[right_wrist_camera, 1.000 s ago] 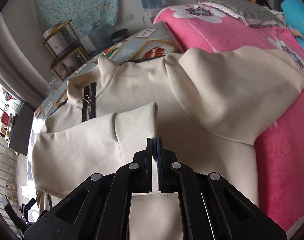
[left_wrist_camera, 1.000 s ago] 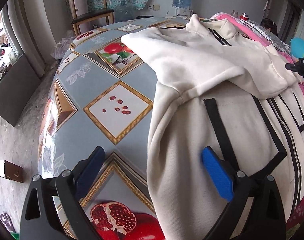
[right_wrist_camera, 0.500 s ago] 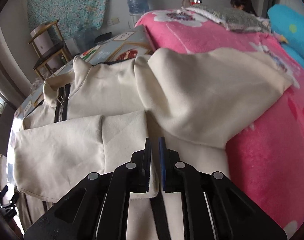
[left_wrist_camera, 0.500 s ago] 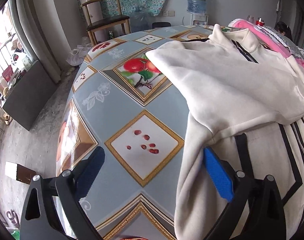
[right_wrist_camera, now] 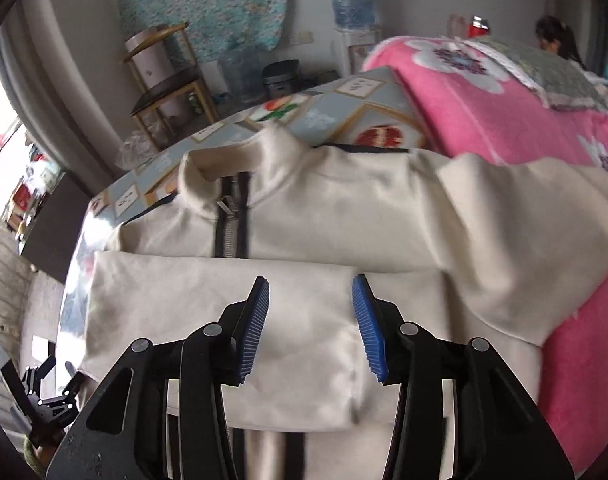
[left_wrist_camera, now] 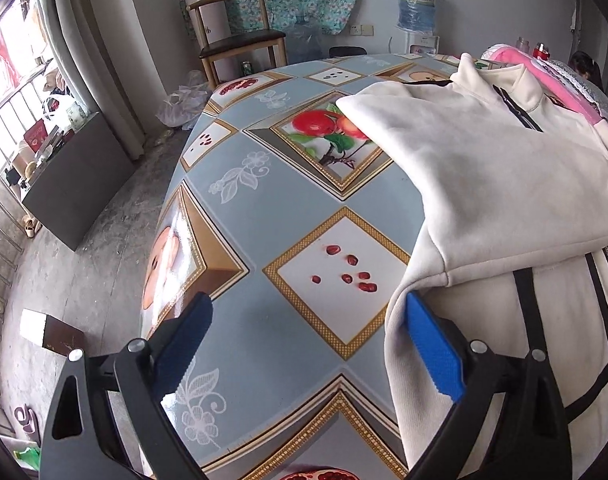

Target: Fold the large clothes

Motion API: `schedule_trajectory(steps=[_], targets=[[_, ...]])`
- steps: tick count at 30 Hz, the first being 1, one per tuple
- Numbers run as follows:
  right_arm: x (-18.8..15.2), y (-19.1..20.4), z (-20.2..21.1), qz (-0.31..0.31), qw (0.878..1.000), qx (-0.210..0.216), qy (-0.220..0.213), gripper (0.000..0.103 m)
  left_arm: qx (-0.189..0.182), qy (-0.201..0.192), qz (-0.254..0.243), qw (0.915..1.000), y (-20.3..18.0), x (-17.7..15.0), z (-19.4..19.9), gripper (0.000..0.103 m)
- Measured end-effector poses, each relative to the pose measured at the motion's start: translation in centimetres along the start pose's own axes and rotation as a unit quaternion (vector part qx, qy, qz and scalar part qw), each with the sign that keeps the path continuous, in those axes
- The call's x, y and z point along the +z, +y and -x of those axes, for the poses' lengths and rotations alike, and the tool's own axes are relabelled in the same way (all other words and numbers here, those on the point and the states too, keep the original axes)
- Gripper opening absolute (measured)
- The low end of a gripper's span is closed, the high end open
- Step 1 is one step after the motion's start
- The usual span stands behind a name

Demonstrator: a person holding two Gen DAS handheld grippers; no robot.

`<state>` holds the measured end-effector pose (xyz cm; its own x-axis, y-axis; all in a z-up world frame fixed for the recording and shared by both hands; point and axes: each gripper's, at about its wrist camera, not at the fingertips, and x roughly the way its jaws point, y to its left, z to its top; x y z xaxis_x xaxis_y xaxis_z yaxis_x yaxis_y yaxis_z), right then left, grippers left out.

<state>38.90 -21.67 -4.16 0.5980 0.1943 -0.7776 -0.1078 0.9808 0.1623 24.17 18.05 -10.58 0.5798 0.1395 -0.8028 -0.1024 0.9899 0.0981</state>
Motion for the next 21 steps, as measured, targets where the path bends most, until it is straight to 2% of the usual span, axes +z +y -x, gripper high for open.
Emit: schedule_trajectory(steps=[2, 4, 6, 9, 12, 14, 16, 18, 21], targets=[[0.7, 3.4, -1.3, 0.031, 0.998, 0.043, 0.020, 0.049, -0.005, 0.006, 0.003, 1.0000, 0.2, -0.2, 0.1, 0.094], [0.3, 6.1, -2.8, 0.052, 0.996, 0.061, 0.046, 0.049, -0.013, 0.013, 0.001, 0.9998, 0.5, -0.6, 0.6, 0.094], [-1.0, 8.0, -4.1, 0.071, 0.994, 0.051, 0.058, 0.049, -0.023, 0.007, -0.001, 0.9997, 1.0, -1.0, 1.7, 0.094], [-3.2, 8.8, -5.6, 0.085, 0.993, 0.033, 0.072, 0.049, -0.049, -0.008, 0.008, 0.9987, 1.7, -0.8, 3.7, 0.094], [-4.3, 7.9, -7.0, 0.078, 0.993, 0.004, 0.084, 0.049, -0.079, -0.025, 0.008, 0.9966, 1.2, 0.6, 5.1, 0.096], [-4.5, 6.6, -7.0, 0.060, 0.994, 0.019, 0.090, 0.051, -0.106, -0.028, 0.014, 0.9939, 0.2, 2.1, 5.4, 0.097], [-4.3, 5.0, -5.5, 0.035, 0.994, 0.053, 0.084, 0.062, -0.136, -0.028, 0.023, 0.9900, -1.2, 3.8, 5.3, 0.098], [-3.8, 2.8, -3.0, 0.015, 0.995, 0.074, 0.061, 0.078, -0.160, -0.023, 0.023, 0.9866, -3.1, 5.3, 4.6, 0.098], [-3.0, -3.0, 1.0, -0.029, 0.998, 0.059, 0.023, 0.079, -0.175, -0.016, 0.010, 0.9845, -6.5, 7.3, 3.2, 0.098]])
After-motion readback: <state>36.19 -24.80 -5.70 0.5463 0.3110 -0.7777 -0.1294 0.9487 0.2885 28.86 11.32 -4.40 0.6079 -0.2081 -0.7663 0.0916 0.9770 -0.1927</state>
